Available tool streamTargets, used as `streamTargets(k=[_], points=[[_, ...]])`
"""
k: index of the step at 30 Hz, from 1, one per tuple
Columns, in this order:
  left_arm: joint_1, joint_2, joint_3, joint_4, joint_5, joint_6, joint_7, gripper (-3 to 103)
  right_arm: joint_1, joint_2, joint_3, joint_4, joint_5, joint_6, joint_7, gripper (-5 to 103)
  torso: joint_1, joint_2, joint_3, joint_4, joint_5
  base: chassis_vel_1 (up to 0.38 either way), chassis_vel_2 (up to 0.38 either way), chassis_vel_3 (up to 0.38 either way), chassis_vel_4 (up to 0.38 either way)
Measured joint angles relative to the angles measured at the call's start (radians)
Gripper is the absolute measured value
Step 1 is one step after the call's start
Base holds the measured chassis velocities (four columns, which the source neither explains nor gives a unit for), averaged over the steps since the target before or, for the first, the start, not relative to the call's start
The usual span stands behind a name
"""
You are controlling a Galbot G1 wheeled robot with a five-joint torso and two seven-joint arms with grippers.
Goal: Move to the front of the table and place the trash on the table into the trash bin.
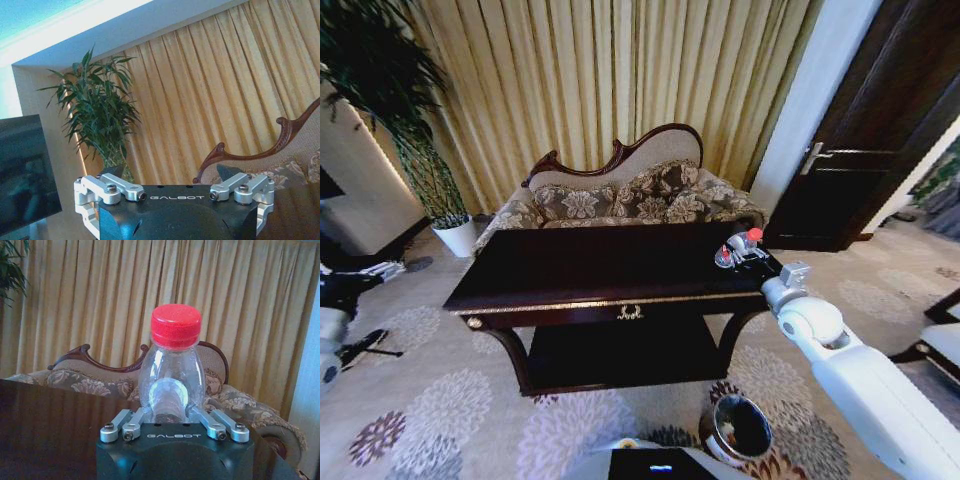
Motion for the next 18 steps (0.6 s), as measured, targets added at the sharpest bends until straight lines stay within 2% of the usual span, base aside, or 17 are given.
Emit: streamTargets(k=[18], points=[[-0.006, -0.023, 0.030, -0.008, 0.006, -0.005, 0.000, 100, -0.022, 0.061, -0.009, 0.009, -0.053, 0.001, 0.000, 27, 0.001, 0.000, 0.000, 0.0003, -0.0003, 0.173, -0.169, -0.177, 0.168]])
